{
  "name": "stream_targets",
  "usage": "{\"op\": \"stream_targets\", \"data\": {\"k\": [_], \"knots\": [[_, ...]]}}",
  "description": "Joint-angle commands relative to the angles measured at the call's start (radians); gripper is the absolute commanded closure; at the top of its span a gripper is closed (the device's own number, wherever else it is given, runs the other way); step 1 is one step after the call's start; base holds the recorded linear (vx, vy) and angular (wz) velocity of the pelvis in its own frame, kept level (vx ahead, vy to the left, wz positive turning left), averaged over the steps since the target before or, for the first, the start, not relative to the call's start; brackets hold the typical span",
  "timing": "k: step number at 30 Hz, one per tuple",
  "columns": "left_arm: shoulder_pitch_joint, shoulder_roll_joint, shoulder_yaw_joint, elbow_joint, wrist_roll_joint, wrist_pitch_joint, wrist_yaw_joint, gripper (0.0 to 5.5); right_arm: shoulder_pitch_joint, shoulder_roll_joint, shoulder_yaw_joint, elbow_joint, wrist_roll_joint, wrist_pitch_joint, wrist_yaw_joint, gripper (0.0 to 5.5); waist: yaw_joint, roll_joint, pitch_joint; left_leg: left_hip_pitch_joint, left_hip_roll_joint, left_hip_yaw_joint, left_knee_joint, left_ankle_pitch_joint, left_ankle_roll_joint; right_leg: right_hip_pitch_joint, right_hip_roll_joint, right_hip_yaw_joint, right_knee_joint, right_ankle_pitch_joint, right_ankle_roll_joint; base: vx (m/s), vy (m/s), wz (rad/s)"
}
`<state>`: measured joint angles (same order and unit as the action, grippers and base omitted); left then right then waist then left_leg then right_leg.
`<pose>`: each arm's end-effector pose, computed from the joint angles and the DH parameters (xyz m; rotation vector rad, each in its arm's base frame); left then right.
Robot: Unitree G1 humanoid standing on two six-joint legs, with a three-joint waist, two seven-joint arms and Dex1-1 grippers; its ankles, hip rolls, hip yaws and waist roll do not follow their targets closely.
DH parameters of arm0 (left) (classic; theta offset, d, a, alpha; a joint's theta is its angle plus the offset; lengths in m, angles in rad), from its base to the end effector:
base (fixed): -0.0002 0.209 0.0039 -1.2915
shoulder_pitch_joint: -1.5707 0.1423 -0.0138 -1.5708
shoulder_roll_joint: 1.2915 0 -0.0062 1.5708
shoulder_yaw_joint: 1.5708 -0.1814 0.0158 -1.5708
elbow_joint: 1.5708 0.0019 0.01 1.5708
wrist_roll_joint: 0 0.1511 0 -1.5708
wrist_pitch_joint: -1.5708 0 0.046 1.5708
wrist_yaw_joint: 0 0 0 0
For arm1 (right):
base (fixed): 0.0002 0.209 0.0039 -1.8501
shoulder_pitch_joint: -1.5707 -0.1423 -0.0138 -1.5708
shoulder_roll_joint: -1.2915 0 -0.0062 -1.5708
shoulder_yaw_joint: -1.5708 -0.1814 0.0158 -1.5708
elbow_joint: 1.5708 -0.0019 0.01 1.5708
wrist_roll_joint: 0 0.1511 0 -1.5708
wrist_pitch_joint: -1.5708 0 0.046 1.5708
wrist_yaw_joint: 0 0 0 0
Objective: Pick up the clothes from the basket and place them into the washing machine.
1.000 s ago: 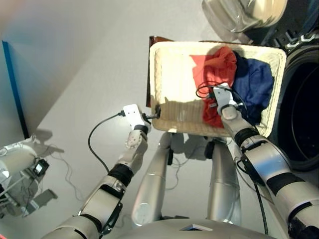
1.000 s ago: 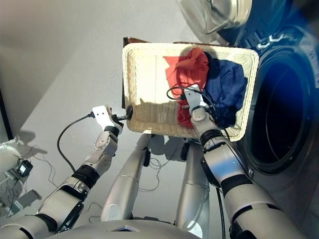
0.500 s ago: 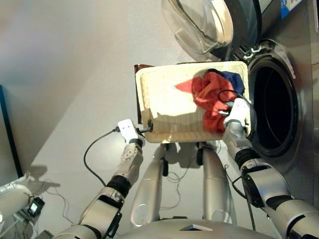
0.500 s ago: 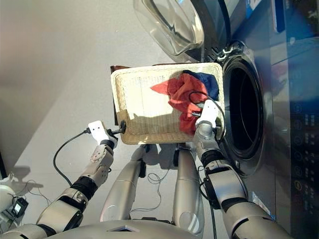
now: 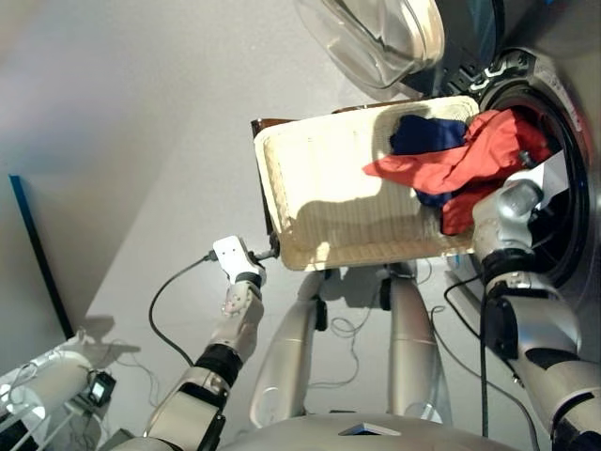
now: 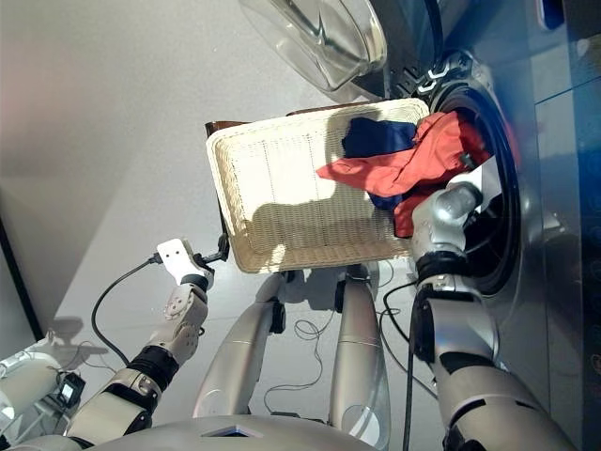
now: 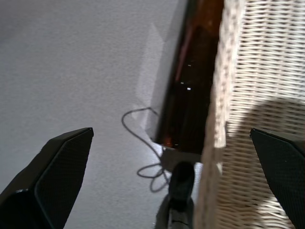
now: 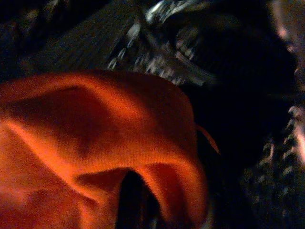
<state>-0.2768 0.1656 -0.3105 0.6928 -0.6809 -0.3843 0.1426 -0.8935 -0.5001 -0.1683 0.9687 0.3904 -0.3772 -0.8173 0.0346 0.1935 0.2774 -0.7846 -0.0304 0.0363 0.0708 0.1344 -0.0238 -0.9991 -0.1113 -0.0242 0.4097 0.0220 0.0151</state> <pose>0.2456 0.1426 -0.0147 -0.3490 0.1499 0.0993 0.3451 -0.2726 0.1713 0.2290 -0.3723 -1.1031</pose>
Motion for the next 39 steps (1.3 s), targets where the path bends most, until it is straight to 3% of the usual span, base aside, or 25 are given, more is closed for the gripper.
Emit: {"op": "stream_targets", "data": {"k": [1, 5, 6, 7, 9, 14, 15, 16, 23, 30, 39], "knots": [[-0.028, 0.047, -0.005, -0.030, 0.043, -0.055, 0.028, 0.00, -0.131, -0.163, 0.017, -0.041, -0.056, -0.066, -0.122, 5.50, -0.012, 0.034, 0.019, -0.075, -0.014, -0.012, 0.222, -0.166, 0.005, 0.037, -0.007, 0.000, -0.071, 0.001, 0.093, 0.000, 0.000, 0.000], [-0.031, 0.045, -0.009, -0.043, 0.034, -0.055, 0.031, 0.00, -0.149, -0.143, 0.045, -0.054, -0.026, -0.079, -0.085, 5.50, -0.012, 0.035, 0.009, -0.118, -0.013, -0.008, 0.270, -0.187, 0.011, -0.010, -0.014, 0.008, -0.012, -0.017, 0.088, 0.000, 0.000, 0.000], [-0.030, 0.044, -0.008, -0.044, 0.034, -0.055, 0.031, 0.00, -0.148, -0.142, 0.046, -0.055, -0.026, -0.078, -0.084, 3.28, -0.012, 0.034, 0.007, -0.121, -0.013, -0.008, 0.272, -0.188, 0.011, -0.013, -0.015, 0.009, -0.009, -0.018, 0.088, 0.000, 0.000, 0.000], [-0.030, 0.047, -0.003, -0.045, 0.033, -0.055, 0.026, 0.00, -0.139, -0.133, 0.072, -0.057, -0.003, -0.080, -0.009, 0.00, -0.013, 0.032, 0.007, -0.123, -0.015, -0.008, 0.277, -0.189, 0.012, -0.015, -0.015, 0.012, -0.005, -0.017, 0.088, 0.000, 0.000, 0.000], [-0.032, 0.048, 0.009, -0.046, 0.020, -0.049, 0.018, 0.00, -0.109, -0.069, 0.124, -0.042, 0.102, -0.082, 0.158, 0.00, -0.015, 0.026, 0.007, -0.120, -0.015, -0.003, 0.268, -0.186, 0.011, -0.012, -0.021, 0.009, -0.008, -0.011, 0.088, 0.000, 0.000, 0.000], [-0.028, 0.056, 0.042, -0.042, 0.013, -0.032, 0.000, 0.00, -0.016, 0.052, 0.230, -0.019, 0.152, -0.044, 0.360, 0.00, -0.029, 0.008, 0.012, -0.100, -0.016, 0.007, 0.239, -0.175, 0.008, 0.007, -0.020, 0.006, -0.036, 0.006, 0.086, 0.019, -0.004, -0.014], [-0.028, 0.056, 0.047, -0.038, 0.011, -0.028, -0.003, 0.00, 0.007, 0.077, 0.258, -0.020, 0.149, -0.033, 0.396, 0.00, -0.026, 0.006, 0.008, -0.082, -0.014, -0.002, 0.233, -0.200, 0.002, 0.021, -0.015, 0.010, -0.035, -0.021, 0.093, 0.091, -0.036, -0.070], [-0.028, 0.056, 0.057, -0.032, 0.012, -0.023, -0.011, 0.00, 0.036, 0.090, 0.289, -0.003, 0.138, -0.013, 0.437, 0.00, -0.030, 0.000, 0.010, -0.078, -0.014, -0.003, 0.226, -0.196, 0.001, 0.028, -0.015, 0.006, -0.045, -0.016, 0.092, 0.093, -0.046, -0.058], [-0.054, 0.034, 0.093, 0.074, 0.027, -0.019, -0.024, 0.00, 0.082, 0.180, 0.359, 0.090, 0.106, 0.033, 0.541, 0.00, -0.033, -0.012, 0.011, -0.044, -0.015, -0.010, 0.168, -0.165, -0.006, 0.064, -0.011, -0.007, -0.101, 0.006, 0.094, 0.000, 0.000, 0.000], [-0.089, 0.034, 0.094, 0.136, 0.023, -0.008, -0.030, 0.00, 0.011, 0.172, 0.423, 0.254, 0.003, 0.114, 0.556, 0.00, -0.006, -0.008, 0.015, -0.053, -0.016, -0.017, 0.172, -0.159, -0.003, 0.047, -0.009, -0.010, -0.080, -0.003, 0.091, 0.000, 0.000, 0.000], [-0.077, 0.073, 0.048, 0.055, 0.009, 0.007, -0.050, 0.00, -0.216, 0.043, 0.401, 0.410, 0.055, 0.165, 0.547, 0.00, 0.055, 0.029, 0.032, -0.144, -0.006, -0.028, 0.261, -0.189, 0.008, -0.048, -0.020, -0.009, 0.035, -0.052, 0.084, 0.000, 0.000, 0.000]]}}
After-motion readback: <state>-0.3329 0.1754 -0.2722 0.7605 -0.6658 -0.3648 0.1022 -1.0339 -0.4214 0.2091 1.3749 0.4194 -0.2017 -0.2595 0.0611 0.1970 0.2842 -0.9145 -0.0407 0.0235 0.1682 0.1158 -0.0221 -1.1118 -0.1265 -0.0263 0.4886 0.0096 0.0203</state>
